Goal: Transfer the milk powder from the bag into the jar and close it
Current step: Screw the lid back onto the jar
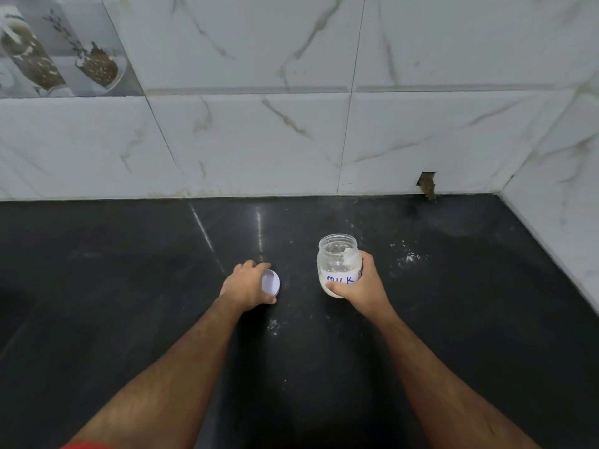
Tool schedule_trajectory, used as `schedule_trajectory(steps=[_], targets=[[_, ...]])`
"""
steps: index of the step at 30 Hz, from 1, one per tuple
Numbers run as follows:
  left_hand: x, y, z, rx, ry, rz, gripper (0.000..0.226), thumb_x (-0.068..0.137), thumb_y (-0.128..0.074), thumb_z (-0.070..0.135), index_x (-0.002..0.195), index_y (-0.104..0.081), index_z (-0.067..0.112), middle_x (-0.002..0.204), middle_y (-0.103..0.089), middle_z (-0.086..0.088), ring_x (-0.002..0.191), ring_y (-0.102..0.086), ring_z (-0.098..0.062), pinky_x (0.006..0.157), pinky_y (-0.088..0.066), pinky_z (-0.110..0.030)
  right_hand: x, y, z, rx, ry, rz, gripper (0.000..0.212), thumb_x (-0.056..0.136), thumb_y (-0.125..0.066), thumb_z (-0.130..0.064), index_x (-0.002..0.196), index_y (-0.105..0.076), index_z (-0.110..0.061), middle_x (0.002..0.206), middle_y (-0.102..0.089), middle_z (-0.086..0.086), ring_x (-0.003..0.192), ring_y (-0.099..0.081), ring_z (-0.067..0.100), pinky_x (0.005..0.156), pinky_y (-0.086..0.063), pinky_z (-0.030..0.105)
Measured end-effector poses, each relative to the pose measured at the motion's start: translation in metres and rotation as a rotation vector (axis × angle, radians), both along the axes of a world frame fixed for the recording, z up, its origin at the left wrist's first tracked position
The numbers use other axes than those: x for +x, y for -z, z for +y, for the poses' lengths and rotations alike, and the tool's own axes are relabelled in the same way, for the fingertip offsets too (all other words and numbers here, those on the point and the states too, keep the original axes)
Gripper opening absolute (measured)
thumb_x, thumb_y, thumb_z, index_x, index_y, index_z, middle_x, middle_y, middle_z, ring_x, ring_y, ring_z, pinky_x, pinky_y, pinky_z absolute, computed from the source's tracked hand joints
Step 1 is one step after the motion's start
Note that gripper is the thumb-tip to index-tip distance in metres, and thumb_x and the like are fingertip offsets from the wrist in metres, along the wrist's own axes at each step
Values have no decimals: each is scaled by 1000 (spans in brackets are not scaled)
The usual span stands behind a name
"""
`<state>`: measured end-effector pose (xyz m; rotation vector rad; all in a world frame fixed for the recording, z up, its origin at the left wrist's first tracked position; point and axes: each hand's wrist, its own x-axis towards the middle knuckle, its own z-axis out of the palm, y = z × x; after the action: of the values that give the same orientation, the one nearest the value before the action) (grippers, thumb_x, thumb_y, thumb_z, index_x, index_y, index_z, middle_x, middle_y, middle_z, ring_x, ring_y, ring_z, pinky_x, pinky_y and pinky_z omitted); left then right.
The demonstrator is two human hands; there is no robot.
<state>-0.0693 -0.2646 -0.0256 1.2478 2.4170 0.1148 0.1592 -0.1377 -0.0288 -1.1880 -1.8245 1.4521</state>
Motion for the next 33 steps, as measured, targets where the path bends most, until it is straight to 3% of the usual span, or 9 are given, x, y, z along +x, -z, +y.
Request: schedule_trajectory(steps=[5, 9, 12, 14, 17, 20, 27, 31, 33], targets=[[13, -16, 22, 170, -85, -112, 85, 74, -71, 51, 149, -36, 29, 143, -44, -8, 131, -45, -31, 104, -43, -41, 3, -8, -2, -4, -5, 14, 87, 46, -86, -34, 122, -43, -34, 118, -64, -10, 104, -66, 8, 89, -56, 30], [28, -38, 48, 374, -195, -345, 82, 68, -68, 56, 142, -44, 29, 135, -52, -8, 120, -57, -28, 102, -48, -42, 7, -17, 0, -17, -38, 14, 92, 47, -85, -37, 126, -39, -32, 117, -63, -11, 105, -65, 8, 90, -57, 32], [38, -57, 67, 567, -334, -629, 64, 68, -69, 55, 122, -53, 25, 117, -62, -1, 99, -64, -20, 74, -56, -33, 11, -25, 1, -36, -55, 18, 94, 48, -86, -39, 130, -39, -29, 116, -63, -11, 105, -66, 11, 89, -58, 34], [42, -69, 81, 657, -405, -797, 60, 71, -71, 50, 117, -54, 16, 111, -64, -4, 88, -63, -17, 59, -49, -26, 14, -30, 2, -46, -55, 33, 91, 56, -89, -30, 131, -38, -28, 117, -61, -10, 106, -65, 14, 85, -59, 30], [52, -86, 98, 743, -443, -961, 72, 66, -75, 48, 124, -50, 15, 117, -62, -5, 92, -61, -18, 68, -50, -30, 19, -36, 3, -77, -72, 67, 83, 70, -88, -12, 133, -36, -25, 120, -58, -5, 106, -63, 14, 75, -56, 20], [65, -99, 108, 759, -416, -1111, 82, 63, -78, 45, 131, -42, 18, 125, -58, -7, 93, -61, -18, 97, -51, -42, 23, -42, 3, -85, -82, 89, 79, 74, -85, -9, 134, -36, -23, 120, -57, -6, 104, -63, 12, 71, -54, 15], [80, -113, 106, 609, -214, -1104, 71, 82, -76, 27, 138, -33, 25, 121, -67, -7, 108, -63, -18, 108, -38, -39, 28, -55, 16, -140, 10, 198, 78, 74, -87, -15, 135, -40, -21, 123, -60, -1, 109, -63, 16, 85, -59, 29], [82, -123, 98, 526, -111, -990, 88, 65, -78, 47, 140, -42, 18, 119, -68, -3, 115, -61, -19, 109, -42, -39, 26, -59, 17, -127, -41, 180, 77, 74, -88, -19, 135, -41, -23, 122, -59, -3, 109, -63, 18, 87, -60, 31], [82, -128, 95, 455, -21, -905, 61, 73, -73, 50, 121, -59, 15, 111, -68, 1, 103, -63, -12, 100, -45, -31, 25, -60, 13, -114, -74, 175, 75, 74, -87, -18, 134, -42, -22, 121, -61, -2, 107, -64, 18, 80, -59, 25]])
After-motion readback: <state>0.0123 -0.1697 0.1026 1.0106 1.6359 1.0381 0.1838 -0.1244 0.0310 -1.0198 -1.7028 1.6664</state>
